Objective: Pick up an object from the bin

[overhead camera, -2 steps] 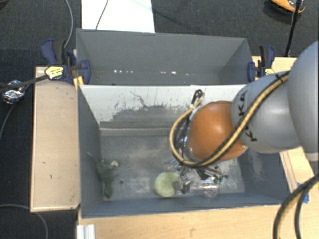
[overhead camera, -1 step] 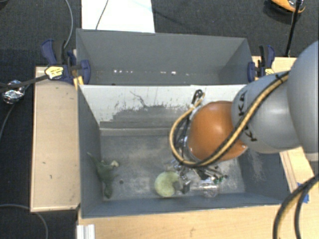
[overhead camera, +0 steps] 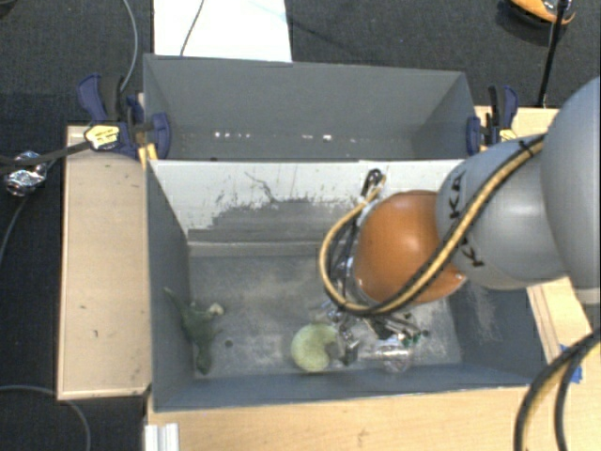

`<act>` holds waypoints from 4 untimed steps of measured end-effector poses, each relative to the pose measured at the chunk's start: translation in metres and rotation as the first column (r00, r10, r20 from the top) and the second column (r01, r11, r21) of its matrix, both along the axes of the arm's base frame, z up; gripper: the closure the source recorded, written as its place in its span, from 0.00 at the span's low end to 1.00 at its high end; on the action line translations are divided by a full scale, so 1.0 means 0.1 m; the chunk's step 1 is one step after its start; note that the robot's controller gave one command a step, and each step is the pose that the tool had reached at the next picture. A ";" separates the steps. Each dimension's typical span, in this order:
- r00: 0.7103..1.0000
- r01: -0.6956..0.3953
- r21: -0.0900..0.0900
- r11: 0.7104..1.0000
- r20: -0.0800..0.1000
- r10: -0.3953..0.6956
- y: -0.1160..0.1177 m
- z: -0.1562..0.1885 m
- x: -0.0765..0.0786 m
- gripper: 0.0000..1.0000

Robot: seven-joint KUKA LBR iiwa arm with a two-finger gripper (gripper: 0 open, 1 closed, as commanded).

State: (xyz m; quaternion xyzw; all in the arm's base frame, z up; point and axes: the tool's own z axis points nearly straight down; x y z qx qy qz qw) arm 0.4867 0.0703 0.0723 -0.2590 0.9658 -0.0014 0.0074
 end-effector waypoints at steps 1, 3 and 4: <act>0.945 -0.327 -0.004 0.945 0.004 0.327 0.07 0.00 0.99 1.00; 0.939 -0.344 -0.003 0.939 0.006 0.344 0.06 0.00 1.01 1.00; 0.947 -0.321 -0.001 0.947 0.012 0.321 0.02 0.01 1.00 1.00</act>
Offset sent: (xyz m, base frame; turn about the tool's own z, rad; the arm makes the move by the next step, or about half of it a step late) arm 0.0000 0.0000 0.0000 0.0000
